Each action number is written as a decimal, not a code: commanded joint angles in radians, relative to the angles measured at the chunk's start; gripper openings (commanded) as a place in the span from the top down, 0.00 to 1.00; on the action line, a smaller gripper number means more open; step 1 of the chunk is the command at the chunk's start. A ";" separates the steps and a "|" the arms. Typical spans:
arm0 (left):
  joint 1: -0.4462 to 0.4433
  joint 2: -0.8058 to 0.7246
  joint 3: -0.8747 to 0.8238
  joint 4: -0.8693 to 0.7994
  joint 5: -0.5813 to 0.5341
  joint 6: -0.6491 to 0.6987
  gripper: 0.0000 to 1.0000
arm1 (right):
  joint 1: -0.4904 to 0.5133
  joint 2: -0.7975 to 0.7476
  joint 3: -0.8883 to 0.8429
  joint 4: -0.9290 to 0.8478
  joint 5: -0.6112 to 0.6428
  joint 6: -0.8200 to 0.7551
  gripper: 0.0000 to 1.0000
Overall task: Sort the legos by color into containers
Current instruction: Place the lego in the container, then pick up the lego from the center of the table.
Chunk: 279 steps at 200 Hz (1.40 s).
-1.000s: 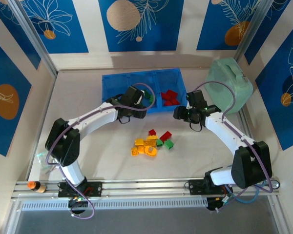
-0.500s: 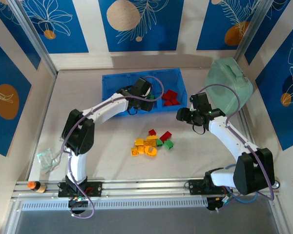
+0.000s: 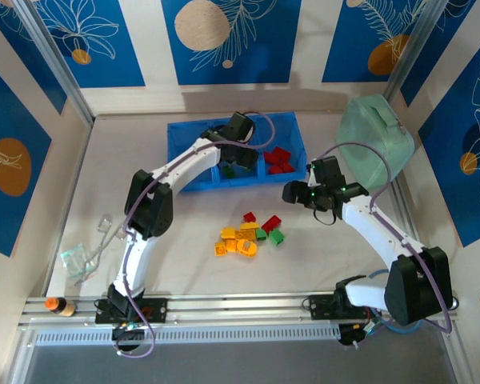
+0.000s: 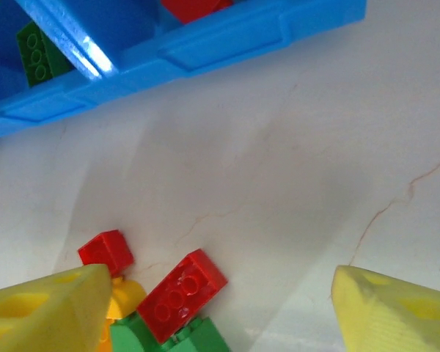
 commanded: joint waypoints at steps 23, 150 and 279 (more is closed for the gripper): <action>0.007 -0.058 0.049 -0.045 0.012 0.004 0.19 | 0.053 -0.013 -0.032 -0.039 -0.011 -0.011 0.13; -0.024 -0.740 -0.780 0.318 0.019 -0.115 0.19 | 0.260 0.237 0.064 -0.079 0.135 0.168 0.23; -0.026 -1.004 -1.159 0.355 -0.047 -0.200 0.19 | 0.346 0.460 0.161 -0.126 0.250 0.274 0.41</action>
